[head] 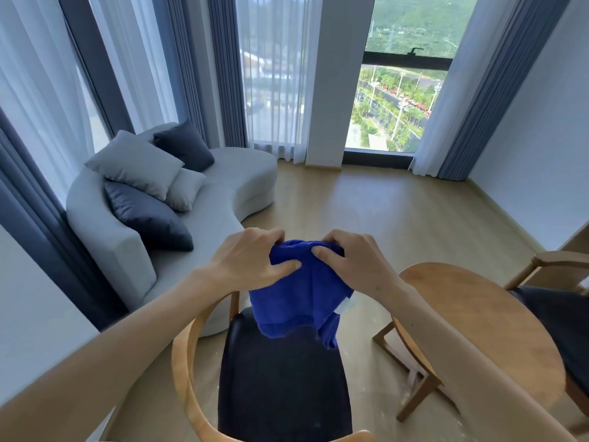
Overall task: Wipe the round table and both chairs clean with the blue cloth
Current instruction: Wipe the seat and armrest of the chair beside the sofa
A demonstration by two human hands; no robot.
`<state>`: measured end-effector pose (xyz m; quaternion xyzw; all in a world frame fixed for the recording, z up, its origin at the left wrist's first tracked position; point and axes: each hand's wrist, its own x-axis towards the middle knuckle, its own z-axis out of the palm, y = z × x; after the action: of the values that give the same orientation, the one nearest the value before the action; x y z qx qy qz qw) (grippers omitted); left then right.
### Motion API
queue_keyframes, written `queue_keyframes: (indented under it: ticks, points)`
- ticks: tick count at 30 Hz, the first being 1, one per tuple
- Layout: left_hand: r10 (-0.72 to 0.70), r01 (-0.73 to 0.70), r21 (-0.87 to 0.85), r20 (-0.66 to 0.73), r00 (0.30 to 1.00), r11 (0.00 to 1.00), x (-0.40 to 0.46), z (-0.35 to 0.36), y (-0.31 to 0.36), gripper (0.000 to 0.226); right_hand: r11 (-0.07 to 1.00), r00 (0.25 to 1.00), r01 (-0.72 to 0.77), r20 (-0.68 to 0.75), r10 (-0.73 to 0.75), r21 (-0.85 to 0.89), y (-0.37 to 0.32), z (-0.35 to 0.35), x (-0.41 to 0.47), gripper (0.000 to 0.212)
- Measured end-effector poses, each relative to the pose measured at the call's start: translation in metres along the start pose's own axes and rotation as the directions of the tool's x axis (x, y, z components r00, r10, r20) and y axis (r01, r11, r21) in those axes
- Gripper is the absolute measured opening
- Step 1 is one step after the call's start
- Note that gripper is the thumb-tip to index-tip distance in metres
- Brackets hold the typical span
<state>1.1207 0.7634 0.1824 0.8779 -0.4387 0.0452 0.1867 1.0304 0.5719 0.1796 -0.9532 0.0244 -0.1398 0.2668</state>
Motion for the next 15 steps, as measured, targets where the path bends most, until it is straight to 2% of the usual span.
queue_keyframes:
  ticks: [1, 3, 5, 7, 8, 9, 10, 11, 12, 13, 14, 15]
  points:
    - [-0.004, 0.005, 0.084, -0.020, 1.000, 0.996, 0.002, -0.001, 0.002, 0.032, 1.000, 1.000, -0.010, -0.002, 0.009, -0.022, -0.001, 0.001, 0.000, 0.023]
    - [-0.047, 0.051, 0.149, -0.026, 0.999, 0.987, 0.006, -0.001, 0.007, 0.026, 0.997, 0.999, -0.043, -0.011, 0.043, -0.060, -0.001, 0.005, 0.001, 0.026]
    - [-0.159, 0.161, 0.099, -0.029, 0.987, 0.982, 0.011, 0.001, 0.016, 0.022, 0.994, 0.995, -0.087, -0.058, 0.084, -0.063, -0.006, 0.009, 0.002, 0.028]
    - [-0.336, 0.334, -0.073, -0.022, 0.941, 0.940, 0.017, 0.003, 0.028, 0.016, 0.992, 0.989, -0.123, -0.081, 0.125, 0.030, -0.015, 0.015, 0.004, 0.030]
    - [-0.441, 0.434, -0.221, 0.019, 0.897, 0.873, 0.020, 0.002, 0.034, 0.014, 0.985, 0.988, -0.136, -0.060, 0.142, 0.105, -0.020, 0.016, 0.004, 0.033]
    - [-0.532, 0.523, -0.414, 0.103, 0.840, 0.745, 0.023, -0.001, 0.038, 0.013, 0.973, 0.988, -0.145, -0.019, 0.151, 0.178, -0.024, 0.014, 0.004, 0.037]
    - [-0.574, 0.575, -0.615, 0.230, 0.786, 0.540, 0.024, -0.006, 0.041, 0.014, 0.963, 0.990, -0.143, 0.034, 0.139, 0.228, -0.027, 0.011, 0.003, 0.038]
    - [-0.546, 0.586, -0.751, 0.366, 0.753, 0.304, 0.024, -0.012, 0.042, 0.017, 0.963, 0.990, -0.121, 0.095, 0.100, 0.242, -0.027, 0.007, 0.002, 0.040]
    - [-0.466, 0.583, -0.801, 0.468, 0.751, 0.134, 0.021, -0.017, 0.043, 0.020, 0.968, 0.987, -0.088, 0.150, 0.053, 0.236, -0.026, 0.003, 0.001, 0.046]
    - [-0.386, 0.580, -0.812, 0.516, 0.765, 0.063, 0.018, -0.021, 0.041, 0.022, 0.973, 0.984, -0.056, 0.179, 0.015, 0.226, -0.022, 0.001, 0.000, 0.054]
    - [-0.331, 0.574, -0.817, 0.527, 0.783, 0.054, 0.016, -0.022, 0.038, 0.022, 0.974, 0.984, -0.041, 0.177, 0.001, 0.223, -0.017, -0.001, 0.000, 0.058]
    - [-0.309, 0.556, -0.826, 0.507, 0.805, 0.094, 0.014, -0.021, 0.035, 0.021, 0.972, 0.989, -0.037, 0.150, 0.002, 0.232, -0.014, -0.003, -0.001, 0.056]
